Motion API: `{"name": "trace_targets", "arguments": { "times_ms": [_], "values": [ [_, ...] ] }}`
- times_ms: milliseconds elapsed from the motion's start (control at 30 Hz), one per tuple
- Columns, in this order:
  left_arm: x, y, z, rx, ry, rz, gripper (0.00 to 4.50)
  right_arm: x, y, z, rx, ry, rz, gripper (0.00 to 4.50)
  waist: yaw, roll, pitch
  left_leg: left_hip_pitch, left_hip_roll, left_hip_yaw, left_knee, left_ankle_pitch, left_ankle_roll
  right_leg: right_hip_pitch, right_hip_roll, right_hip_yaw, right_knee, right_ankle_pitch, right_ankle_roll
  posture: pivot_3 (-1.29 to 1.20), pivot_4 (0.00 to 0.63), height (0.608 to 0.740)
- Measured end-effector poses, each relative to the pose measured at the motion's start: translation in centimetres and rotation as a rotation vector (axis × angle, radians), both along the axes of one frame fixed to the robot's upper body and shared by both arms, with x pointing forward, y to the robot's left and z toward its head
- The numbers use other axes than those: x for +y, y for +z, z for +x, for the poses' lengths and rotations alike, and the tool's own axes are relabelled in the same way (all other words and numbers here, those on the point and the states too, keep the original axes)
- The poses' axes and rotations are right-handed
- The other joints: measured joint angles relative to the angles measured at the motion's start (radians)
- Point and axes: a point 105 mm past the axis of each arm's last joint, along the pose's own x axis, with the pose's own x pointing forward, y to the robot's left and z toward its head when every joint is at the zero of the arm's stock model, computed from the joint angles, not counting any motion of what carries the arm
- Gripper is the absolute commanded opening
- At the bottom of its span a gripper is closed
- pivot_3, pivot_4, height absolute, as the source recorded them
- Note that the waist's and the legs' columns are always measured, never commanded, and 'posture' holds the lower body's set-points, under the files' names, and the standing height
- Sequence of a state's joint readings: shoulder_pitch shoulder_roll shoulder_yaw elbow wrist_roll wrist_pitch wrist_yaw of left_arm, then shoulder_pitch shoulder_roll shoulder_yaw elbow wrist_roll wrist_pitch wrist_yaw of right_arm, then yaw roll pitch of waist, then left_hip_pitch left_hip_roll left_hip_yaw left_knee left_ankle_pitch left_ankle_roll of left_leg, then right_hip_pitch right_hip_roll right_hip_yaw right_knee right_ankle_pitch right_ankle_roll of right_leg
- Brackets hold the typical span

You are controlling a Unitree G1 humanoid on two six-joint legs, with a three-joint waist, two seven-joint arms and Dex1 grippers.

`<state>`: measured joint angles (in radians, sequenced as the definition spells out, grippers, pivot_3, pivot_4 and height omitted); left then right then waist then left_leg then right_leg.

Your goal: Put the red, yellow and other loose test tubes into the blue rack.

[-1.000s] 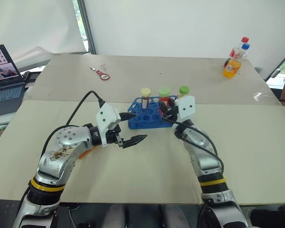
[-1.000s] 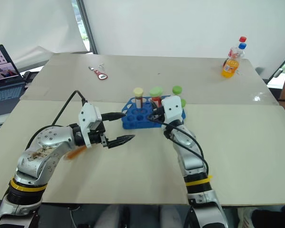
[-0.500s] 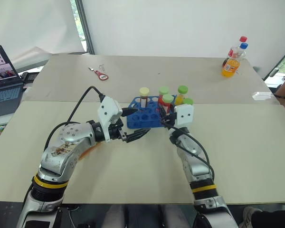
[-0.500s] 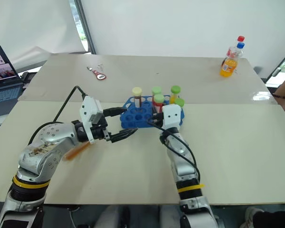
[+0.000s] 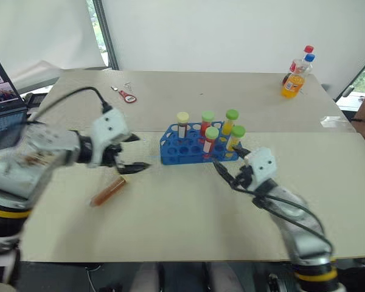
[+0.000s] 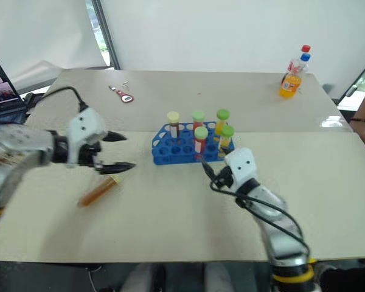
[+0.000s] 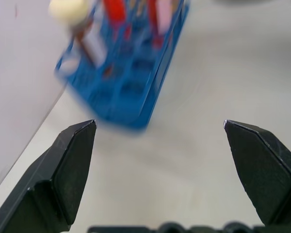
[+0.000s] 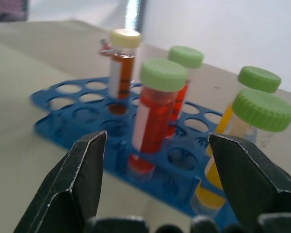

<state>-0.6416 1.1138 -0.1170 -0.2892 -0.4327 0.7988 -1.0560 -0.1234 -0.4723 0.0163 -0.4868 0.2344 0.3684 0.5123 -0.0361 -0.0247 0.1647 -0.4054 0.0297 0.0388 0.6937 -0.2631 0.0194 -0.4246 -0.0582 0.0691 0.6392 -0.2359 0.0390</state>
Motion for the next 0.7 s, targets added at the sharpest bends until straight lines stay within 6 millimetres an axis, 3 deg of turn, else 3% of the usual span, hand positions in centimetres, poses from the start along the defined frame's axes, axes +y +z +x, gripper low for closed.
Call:
{"name": "trace_targets", "arguments": {
  "times_ms": [200,367,500,700],
  "values": [
    [4.4,-1.6,-3.0,0.301,0.051,0.234,4.50,-0.8,2.0,-3.8,0.164,0.307,-0.159,3.71,-0.001,-0.002,0.001,0.001,0.002,0.007,0.000,0.000,0.000,0.000,0.002,0.000,0.002,-0.003,-0.002,0.00,0.150,0.740],
    [5.9,-3.6,-3.3,0.439,0.125,0.284,4.50,-0.6,3.5,-6.1,0.268,0.452,-0.173,3.71,0.018,-0.003,0.002,0.000,0.002,0.008,0.000,0.000,0.000,0.000,0.002,0.000,0.002,-0.003,-0.002,0.00,0.150,0.740],
    [5.5,-5.0,-2.8,0.483,0.131,0.287,4.50,-0.3,3.7,-7.3,0.301,0.490,-0.177,3.71,0.033,-0.007,0.003,-0.001,0.001,0.008,0.002,0.000,0.000,0.000,0.002,0.000,0.002,-0.003,-0.002,0.00,0.150,0.740],
    [3.9,-6.3,-0.1,0.456,0.176,0.255,4.50,0.2,3.5,-8.2,0.321,0.489,-0.157,3.71,0.045,-0.010,0.004,-0.002,0.001,0.007,0.004,0.000,0.000,0.000,0.001,0.000,0.002,-0.003,-0.001,0.00,0.150,0.740]
  ]
}}
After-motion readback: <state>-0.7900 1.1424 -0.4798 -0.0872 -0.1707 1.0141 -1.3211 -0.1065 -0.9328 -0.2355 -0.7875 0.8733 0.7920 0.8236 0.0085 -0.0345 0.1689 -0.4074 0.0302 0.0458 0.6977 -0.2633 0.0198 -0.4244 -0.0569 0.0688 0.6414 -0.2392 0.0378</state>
